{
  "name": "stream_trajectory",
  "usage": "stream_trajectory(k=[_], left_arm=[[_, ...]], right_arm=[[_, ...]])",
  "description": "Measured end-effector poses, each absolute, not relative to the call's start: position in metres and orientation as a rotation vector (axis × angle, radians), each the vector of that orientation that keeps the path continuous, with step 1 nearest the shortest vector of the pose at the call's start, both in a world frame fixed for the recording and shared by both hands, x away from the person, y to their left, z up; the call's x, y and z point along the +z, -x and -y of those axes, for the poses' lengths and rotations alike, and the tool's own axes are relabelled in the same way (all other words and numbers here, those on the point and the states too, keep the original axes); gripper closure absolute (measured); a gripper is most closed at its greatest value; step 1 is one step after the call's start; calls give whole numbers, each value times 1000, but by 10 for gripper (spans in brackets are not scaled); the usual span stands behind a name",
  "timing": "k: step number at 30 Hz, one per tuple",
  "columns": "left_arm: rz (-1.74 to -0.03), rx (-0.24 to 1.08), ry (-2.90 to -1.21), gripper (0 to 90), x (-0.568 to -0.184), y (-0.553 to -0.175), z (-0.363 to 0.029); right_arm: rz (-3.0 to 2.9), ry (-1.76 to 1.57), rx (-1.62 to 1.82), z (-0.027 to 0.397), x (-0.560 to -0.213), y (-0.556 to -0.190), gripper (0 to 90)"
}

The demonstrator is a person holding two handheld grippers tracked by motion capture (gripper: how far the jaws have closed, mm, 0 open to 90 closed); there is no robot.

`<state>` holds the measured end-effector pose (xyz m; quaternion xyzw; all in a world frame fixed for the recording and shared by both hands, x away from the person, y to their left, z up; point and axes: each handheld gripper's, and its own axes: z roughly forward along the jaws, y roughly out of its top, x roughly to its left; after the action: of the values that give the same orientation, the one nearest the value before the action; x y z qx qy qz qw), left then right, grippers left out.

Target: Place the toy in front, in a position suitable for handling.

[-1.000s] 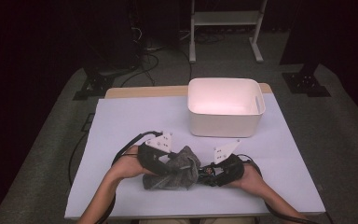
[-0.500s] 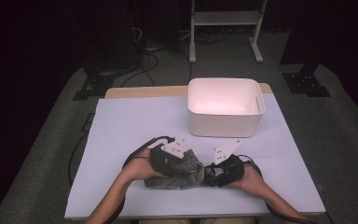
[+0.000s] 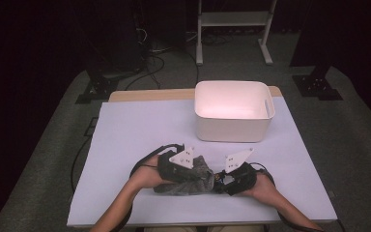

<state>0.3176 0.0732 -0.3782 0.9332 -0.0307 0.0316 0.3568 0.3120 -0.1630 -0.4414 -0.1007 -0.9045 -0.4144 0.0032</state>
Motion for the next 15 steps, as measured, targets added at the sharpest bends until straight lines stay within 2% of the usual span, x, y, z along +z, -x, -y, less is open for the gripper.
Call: stream_trajectory(k=[8, 15], left_arm=[[152, 34, -2441, 777, -376, -322, -35], [165, 37, -2471, 776, -375, -322, -30]], right_arm=[[2830, 329, -1321, 162, -443, -310, 554], [2821, 333, -1329, 163, -443, -311, 554]])
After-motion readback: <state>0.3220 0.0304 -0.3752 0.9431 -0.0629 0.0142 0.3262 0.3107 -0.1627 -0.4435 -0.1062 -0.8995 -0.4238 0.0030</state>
